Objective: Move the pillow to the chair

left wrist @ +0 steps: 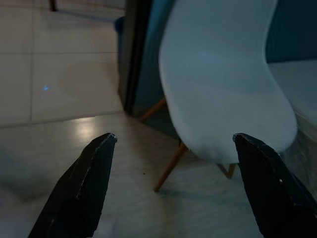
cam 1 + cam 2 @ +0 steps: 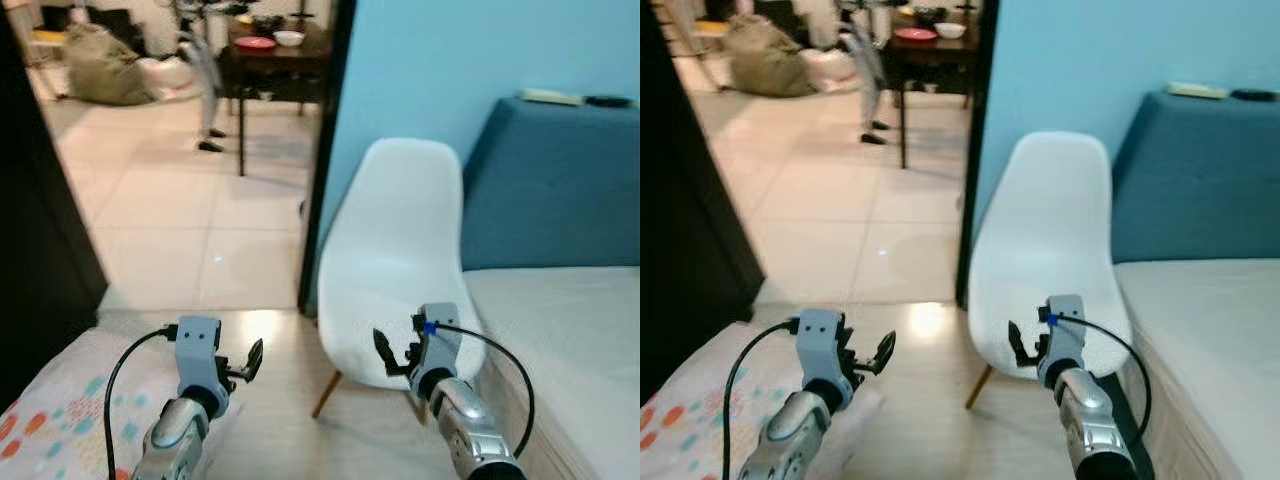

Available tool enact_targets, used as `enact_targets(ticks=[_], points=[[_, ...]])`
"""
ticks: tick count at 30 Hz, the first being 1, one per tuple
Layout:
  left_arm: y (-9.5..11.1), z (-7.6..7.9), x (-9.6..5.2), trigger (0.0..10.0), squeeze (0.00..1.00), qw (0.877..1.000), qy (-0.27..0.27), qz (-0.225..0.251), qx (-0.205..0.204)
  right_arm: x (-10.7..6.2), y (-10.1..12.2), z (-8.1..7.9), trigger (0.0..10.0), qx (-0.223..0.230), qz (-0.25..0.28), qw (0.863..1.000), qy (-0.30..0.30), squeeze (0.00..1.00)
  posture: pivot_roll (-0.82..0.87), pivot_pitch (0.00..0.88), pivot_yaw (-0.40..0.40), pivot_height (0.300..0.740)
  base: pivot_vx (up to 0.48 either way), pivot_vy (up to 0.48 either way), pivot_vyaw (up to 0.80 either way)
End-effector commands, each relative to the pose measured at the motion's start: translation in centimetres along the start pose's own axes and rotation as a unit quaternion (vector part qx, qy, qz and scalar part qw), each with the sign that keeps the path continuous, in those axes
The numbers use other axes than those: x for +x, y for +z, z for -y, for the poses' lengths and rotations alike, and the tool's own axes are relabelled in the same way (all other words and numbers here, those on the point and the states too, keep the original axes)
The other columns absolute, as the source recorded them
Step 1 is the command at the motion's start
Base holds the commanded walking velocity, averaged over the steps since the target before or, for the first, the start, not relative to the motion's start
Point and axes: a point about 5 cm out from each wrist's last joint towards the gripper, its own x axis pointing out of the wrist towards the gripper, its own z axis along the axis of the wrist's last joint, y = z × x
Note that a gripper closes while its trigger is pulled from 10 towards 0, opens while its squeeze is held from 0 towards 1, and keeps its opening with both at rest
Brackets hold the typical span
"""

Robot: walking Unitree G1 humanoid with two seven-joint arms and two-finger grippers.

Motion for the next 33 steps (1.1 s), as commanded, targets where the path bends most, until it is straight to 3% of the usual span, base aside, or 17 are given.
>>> enact_targets(ticks=[1,33], points=[[-0.31,0.33,0.04,10.0,0.0,1.0,-0.005,-0.006,-0.005,-0.2,-0.35,0.42,10.0,-0.001,-0.011,1.0,-0.006,0.0,0.05,0.013,-0.07,0.74,0.0,0.0,-0.79],[0.0,0.7,0.2,10.0,0.0,1.0,-0.009,0.005,-0.012,-0.36,-0.09,1.18,10.0,0.005,-0.009,1.0,-0.029,0.0,0.04,0.031,-0.072,0.74,0.0,0.0,-0.79]])
